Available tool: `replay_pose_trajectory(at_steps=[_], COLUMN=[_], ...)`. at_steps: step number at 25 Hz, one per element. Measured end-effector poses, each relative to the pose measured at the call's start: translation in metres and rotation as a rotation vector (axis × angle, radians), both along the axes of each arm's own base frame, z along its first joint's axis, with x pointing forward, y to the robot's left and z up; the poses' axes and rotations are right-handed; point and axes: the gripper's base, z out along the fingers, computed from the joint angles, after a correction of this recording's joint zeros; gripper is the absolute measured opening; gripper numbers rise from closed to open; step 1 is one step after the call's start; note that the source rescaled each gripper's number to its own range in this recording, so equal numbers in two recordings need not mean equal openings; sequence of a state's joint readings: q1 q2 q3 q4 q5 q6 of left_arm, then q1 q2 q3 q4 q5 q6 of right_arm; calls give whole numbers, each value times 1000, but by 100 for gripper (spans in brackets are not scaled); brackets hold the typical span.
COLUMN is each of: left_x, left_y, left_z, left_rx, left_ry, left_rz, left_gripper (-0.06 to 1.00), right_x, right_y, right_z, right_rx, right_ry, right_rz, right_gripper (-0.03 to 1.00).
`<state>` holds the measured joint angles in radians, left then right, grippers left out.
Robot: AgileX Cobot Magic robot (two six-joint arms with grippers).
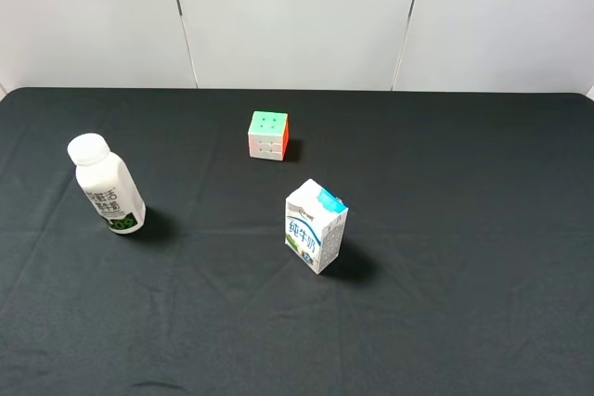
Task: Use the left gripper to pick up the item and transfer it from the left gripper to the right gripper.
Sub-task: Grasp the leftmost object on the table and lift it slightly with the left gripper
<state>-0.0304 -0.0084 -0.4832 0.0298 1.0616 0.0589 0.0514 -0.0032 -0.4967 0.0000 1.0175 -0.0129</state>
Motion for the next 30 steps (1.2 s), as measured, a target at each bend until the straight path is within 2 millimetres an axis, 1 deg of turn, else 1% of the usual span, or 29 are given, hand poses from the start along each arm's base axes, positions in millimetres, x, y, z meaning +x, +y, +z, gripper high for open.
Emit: replay_pose_trajectory(at_steps=[25,26,27,30], left_x=[0,0,0,0], left_y=[0,0,0,0], left_z=[0,0,0,0], left_rx=[1,1,3,3], left_ry=[0,0,0,0], left_rz=[0,0,2,2], left_gripper=[75,76,79,94], right_x=[0,0,0,0], right_y=[0,0,0,0], right_z=[0,0,0,0], right_rx=[0,0,0,0], right_ry=[0,0,0,0], right_rz=[0,0,0,0], right_gripper=[100,100,100,100])
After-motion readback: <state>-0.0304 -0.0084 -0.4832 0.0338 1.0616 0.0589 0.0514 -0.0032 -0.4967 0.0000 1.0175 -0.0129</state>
